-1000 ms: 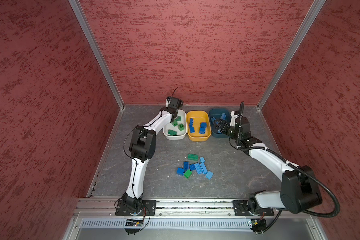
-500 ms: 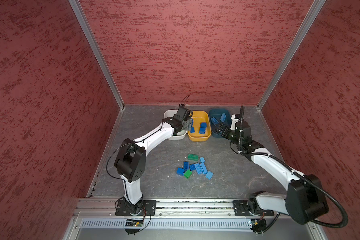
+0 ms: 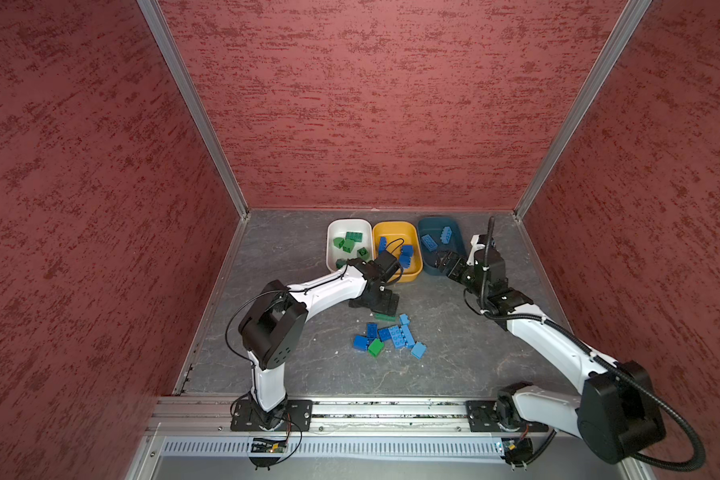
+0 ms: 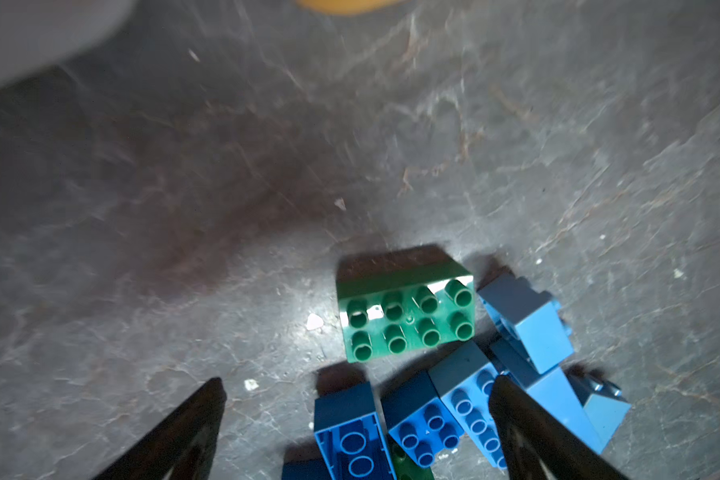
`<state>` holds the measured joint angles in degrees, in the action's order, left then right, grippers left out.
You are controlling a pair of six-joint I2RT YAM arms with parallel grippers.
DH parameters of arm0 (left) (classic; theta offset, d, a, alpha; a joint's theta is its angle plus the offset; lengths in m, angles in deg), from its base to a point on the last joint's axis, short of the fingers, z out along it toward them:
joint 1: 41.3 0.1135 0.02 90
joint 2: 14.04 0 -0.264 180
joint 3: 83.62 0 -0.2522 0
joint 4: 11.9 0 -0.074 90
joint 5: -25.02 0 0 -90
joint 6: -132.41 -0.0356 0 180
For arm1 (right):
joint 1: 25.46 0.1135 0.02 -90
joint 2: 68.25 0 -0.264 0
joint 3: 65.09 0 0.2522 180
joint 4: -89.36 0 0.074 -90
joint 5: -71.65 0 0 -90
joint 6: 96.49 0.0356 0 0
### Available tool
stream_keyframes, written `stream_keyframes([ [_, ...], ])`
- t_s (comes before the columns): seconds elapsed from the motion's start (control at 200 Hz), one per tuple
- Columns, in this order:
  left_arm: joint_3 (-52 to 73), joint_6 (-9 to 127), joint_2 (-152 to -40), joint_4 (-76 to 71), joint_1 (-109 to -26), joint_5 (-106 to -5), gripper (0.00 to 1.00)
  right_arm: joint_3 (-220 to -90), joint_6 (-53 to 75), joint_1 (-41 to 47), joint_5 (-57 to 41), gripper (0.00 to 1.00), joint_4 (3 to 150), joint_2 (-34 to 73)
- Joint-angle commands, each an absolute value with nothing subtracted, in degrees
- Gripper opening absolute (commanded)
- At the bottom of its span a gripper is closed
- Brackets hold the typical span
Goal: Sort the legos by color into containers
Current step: 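Move the left gripper back down over the green 2x4 brick in the pile, then grasp the green 2x4 brick with the left gripper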
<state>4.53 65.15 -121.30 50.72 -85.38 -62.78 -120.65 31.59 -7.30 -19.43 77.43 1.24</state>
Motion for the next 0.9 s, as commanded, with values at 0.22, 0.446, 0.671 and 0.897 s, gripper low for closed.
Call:
stream_keyframes([
  [0.22, 1.0, 65.4, -127.2, 50.8, -87.2, -57.9, 1.00, -121.2, 31.7, -7.0, -22.6, 0.99, 77.3, 0.2],
  [0.446, 0.4, 67.0, -129.9, 49.3, -87.6, -63.0, 0.97, -121.2, 30.9, -7.0, -22.9, 0.99, 76.5, -0.1],
  [0.671, -0.2, 66.6, -131.5, 49.8, -88.2, -64.4, 0.80, -120.6, 30.4, -7.0, -23.5, 0.99, 76.2, -0.6],
  [0.897, -0.6, 66.1, -132.1, 50.2, -88.7, -65.2, 0.67, -120.5, 30.6, -7.0, -23.3, 0.99, 77.1, 0.1],
])
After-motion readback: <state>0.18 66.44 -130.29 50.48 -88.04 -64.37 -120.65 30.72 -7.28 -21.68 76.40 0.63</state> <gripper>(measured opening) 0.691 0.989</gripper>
